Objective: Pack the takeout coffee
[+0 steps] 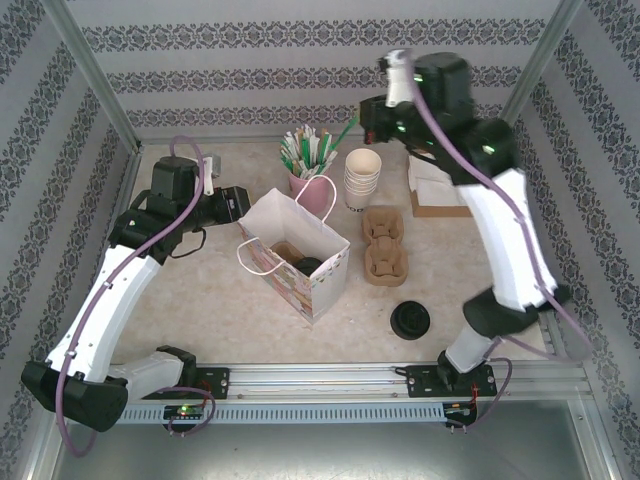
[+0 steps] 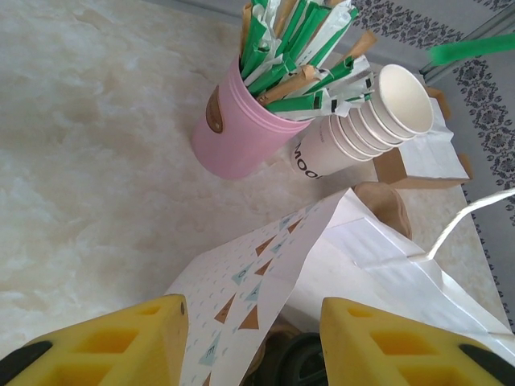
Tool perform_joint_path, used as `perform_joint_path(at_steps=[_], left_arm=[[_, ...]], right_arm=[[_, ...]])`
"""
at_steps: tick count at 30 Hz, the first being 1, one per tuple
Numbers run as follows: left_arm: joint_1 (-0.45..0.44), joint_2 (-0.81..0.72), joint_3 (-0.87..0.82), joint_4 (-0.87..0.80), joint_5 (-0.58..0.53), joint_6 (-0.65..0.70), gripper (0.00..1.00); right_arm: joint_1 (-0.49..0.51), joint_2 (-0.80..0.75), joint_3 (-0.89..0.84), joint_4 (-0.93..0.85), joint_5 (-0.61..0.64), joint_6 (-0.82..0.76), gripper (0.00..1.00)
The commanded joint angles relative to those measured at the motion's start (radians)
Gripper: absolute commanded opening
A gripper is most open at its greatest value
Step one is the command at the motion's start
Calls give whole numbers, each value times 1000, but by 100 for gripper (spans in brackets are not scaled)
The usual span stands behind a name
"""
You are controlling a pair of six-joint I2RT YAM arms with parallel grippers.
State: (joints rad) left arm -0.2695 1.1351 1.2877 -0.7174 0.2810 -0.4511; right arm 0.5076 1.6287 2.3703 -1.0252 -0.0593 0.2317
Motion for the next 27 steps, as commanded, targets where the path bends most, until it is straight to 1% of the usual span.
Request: perform_joint_path(at_steps=[1, 4, 7, 12, 19, 22, 27], left_arm=[[-13, -28, -17, 30, 18, -18, 48], [-15, -29, -22, 26, 41, -23, 48], [-17, -25, -8, -7, 43, -23, 48], [-27, -30, 2, -36, 34, -30, 47], [-46, -35, -4, -47, 20, -49, 47], [-57, -35, -11, -51, 8, -50, 47], [-64, -33, -16, -50, 0, -52, 47]], right_arm=[[28, -126, -92, 2, 29, 8, 0], [69, -251, -201, 44, 24, 26, 0], [138, -365, -290, 68, 42, 43, 0], [242, -499, -436, 119, 44, 95, 0], [340, -565, -529, 161, 35, 126, 0], [369, -585, -527, 180, 81, 115, 0], [376, -622, -508, 198, 131, 82, 0]])
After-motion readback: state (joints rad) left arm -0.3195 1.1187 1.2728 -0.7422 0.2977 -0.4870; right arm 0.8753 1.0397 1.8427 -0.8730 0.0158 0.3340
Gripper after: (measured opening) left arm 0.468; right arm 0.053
